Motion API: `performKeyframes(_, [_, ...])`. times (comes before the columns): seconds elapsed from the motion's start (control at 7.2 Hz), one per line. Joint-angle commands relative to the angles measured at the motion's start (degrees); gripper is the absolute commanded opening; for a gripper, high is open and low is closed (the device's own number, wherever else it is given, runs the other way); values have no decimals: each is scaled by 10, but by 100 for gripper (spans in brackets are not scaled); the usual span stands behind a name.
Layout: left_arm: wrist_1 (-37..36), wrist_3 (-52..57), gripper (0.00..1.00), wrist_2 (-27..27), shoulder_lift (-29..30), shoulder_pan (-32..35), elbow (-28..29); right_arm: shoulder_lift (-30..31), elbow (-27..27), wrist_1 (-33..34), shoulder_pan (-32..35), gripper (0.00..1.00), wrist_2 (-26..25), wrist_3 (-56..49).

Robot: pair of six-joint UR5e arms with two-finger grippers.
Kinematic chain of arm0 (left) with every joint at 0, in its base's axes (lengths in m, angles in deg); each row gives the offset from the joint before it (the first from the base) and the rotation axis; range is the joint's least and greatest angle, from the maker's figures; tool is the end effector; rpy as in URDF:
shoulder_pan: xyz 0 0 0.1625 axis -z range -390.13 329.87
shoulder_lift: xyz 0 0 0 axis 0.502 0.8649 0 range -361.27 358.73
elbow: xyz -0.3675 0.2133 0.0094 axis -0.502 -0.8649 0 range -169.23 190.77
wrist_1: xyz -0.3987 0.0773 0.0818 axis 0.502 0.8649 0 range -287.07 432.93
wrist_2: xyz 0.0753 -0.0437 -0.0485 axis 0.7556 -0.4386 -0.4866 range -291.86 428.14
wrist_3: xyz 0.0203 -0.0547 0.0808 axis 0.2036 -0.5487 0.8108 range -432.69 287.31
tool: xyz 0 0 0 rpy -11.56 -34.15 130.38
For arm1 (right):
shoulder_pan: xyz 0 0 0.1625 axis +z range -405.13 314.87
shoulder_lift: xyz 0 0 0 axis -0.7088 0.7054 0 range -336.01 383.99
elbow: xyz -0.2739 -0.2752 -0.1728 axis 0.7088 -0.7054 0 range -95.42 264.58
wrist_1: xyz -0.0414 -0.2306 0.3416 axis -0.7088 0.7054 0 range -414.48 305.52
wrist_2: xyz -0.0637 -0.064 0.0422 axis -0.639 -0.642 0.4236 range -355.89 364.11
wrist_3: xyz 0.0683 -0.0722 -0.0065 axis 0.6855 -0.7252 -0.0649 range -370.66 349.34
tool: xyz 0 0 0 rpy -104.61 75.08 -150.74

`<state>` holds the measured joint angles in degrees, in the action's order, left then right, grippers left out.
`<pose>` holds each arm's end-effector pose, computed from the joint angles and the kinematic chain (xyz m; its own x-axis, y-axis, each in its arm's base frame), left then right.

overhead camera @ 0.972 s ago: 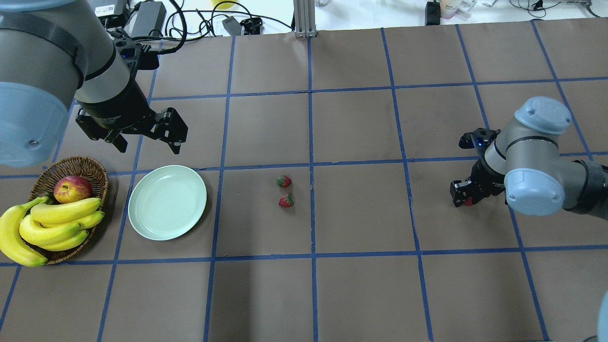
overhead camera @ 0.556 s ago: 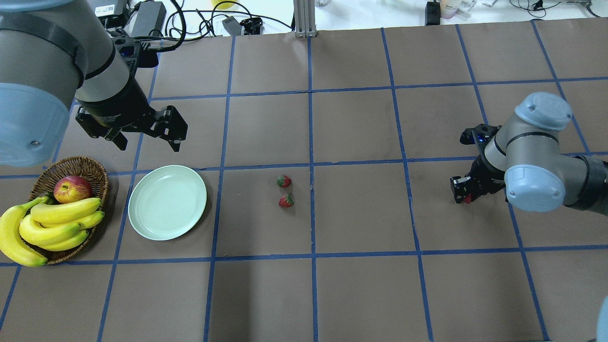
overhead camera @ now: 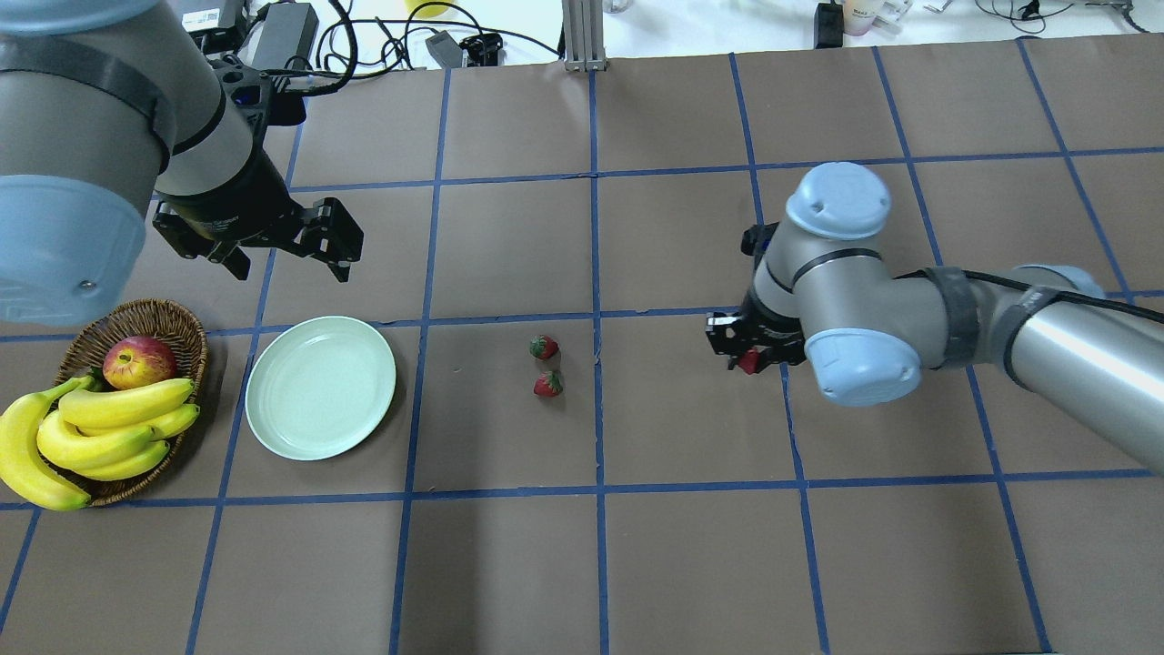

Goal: Collect all strawberries into plate
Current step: 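Carry the last strawberry beside the others and release it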

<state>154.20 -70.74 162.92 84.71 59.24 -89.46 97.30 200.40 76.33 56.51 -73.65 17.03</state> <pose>-0.1199 -0.4654 0.4492 -0.9962 0.0195 -0.0848 0.0231 0.9989 -0.0410 0.2537 -0.4662 0.2042 -0.9424 0.2858 -0.1738 0.2667 0.9556 0.1250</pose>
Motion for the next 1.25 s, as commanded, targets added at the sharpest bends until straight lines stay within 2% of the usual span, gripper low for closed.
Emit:
performKeyframes(0.0, [-6,1,100,0,5,0,-1,-53,-73,4,80,5,78,126])
performKeyframes(0.42, [-6,0,100,0,6,0,-1,-92,-131,5,120,9,84,171])
performKeyframes(0.56, [-6,0,100,0,7,0,-1,-106,-134,6,120,23,87,172])
performKeyframes(0.69, [-6,1,100,-1,6,0,-1,-112,-139,6,120,60,87,173])
performKeyframes(0.97, [-6,0,100,-1,7,0,-1,-111,-140,6,120,79,85,172])
performKeyframes(1.11, [-6,0,100,-1,8,0,-1,-106,-141,5,120,85,78,172])
